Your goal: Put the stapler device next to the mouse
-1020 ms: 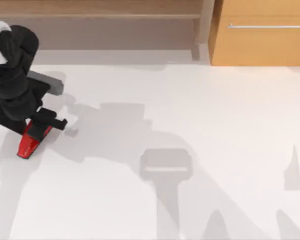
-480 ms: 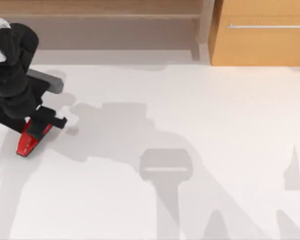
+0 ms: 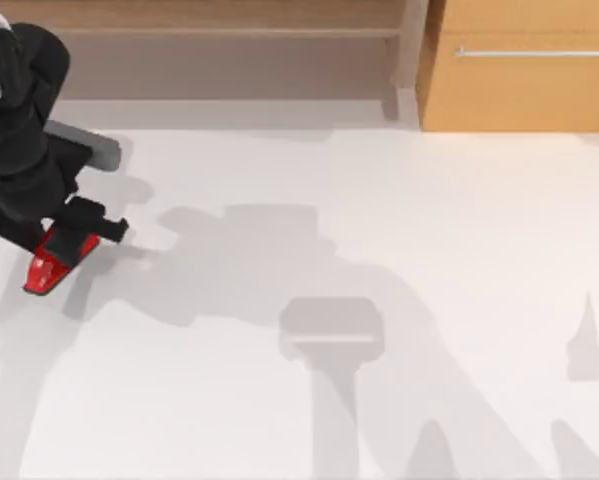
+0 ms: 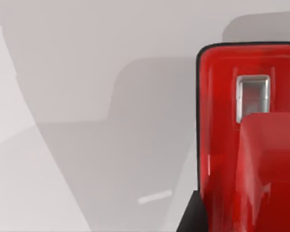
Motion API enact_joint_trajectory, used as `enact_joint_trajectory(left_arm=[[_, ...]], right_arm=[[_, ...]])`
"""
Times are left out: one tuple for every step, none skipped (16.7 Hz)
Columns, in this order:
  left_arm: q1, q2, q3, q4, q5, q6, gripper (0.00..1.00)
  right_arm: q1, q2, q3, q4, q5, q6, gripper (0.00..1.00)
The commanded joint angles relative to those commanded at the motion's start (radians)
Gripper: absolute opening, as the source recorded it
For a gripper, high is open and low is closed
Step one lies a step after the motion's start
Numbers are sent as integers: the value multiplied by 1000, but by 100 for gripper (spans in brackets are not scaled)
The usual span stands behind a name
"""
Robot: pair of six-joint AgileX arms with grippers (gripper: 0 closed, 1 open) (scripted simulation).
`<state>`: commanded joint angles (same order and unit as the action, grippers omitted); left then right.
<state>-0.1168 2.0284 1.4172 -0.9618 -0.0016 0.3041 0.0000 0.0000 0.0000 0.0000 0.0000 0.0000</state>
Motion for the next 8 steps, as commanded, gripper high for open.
enact_joint_trajectory(left_arm=[[0, 0, 0, 0, 0, 0, 0], [5, -10, 6, 5, 0, 3, 0], [16, -24, 7, 12, 0, 9, 0], [31, -39, 2, 22, -1, 17, 0], [52, -54, -9, 32, -2, 26, 0], [76, -71, -25, 44, -4, 37, 0], [105, -87, -44, 56, -5, 49, 0], [136, -105, -68, 68, -7, 62, 0]], right_arm=[[0, 0, 0, 0, 0, 0, 100], [0, 0, 0, 0, 0, 0, 100], [0, 0, 0, 0, 0, 0, 100], [0, 0, 0, 0, 0, 0, 100], [0, 0, 0, 0, 0, 0, 100], [0, 0, 0, 0, 0, 0, 100], [0, 0, 0, 0, 0, 0, 100], [0, 0, 0, 0, 0, 0, 100]])
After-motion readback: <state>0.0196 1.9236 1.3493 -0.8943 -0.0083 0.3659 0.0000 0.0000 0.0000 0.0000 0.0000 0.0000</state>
